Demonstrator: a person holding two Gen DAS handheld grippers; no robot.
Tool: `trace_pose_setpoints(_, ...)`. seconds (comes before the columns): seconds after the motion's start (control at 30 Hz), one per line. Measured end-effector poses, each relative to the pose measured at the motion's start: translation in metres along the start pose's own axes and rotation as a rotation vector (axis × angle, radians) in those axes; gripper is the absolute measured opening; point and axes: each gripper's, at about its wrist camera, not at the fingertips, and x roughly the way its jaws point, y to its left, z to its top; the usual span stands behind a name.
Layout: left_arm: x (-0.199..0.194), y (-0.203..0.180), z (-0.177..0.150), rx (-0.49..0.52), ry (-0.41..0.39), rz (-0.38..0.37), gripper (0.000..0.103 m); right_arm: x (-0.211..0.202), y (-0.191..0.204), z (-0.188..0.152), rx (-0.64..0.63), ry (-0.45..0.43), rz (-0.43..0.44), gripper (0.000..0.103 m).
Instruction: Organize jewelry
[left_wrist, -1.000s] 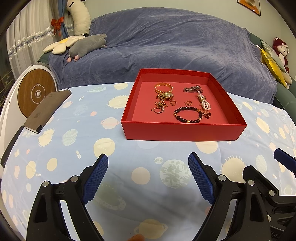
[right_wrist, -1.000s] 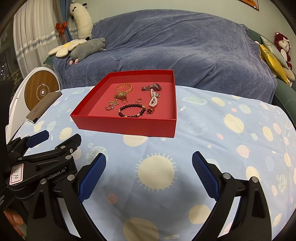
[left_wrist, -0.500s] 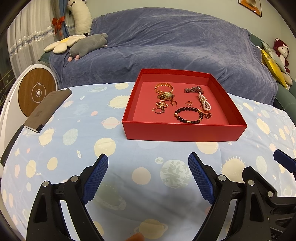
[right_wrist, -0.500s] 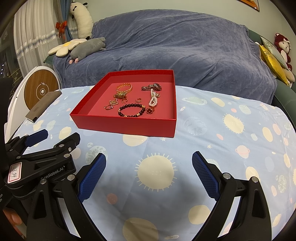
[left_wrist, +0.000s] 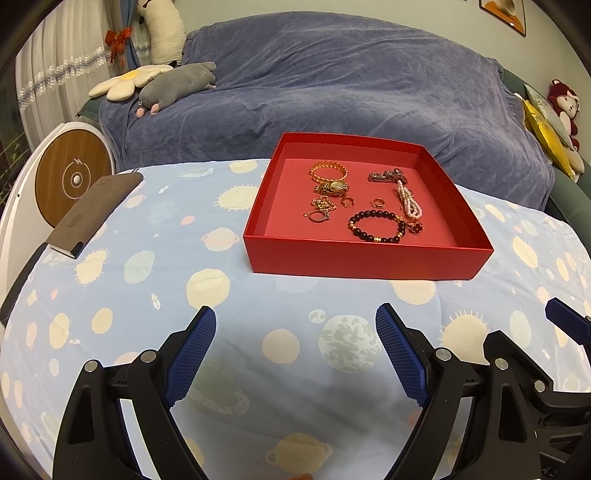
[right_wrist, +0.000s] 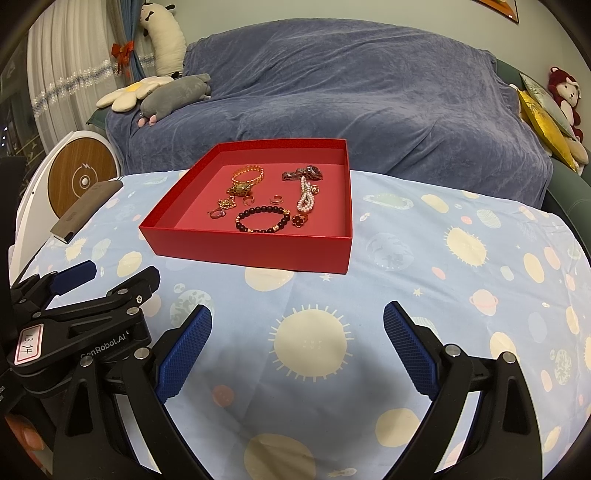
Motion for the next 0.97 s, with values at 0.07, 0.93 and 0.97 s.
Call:
trace_pose_setpoints(0.07,-0.0015,-0.0007,-0.0010,0.002,-0.005,0.005,0.086,-0.0005,-0.0003,0.0005,0.000,-0.001,0.000,0.092)
trace_pose_setpoints(0.93,-0.0031,-0.0005,-0.0025,-0.004,-0.004,0.027,0.086,0.0009,0.0006,-0.0003,0.002,0.004,-0.003,0.092)
trace_pose_setpoints(0.97,-0.0031,-0.0006,-0.0023,-0.004,-0.005,0.028,0.086,0.0009,0.0002,-0.0001,0.004,0.004,-0.007,0.093)
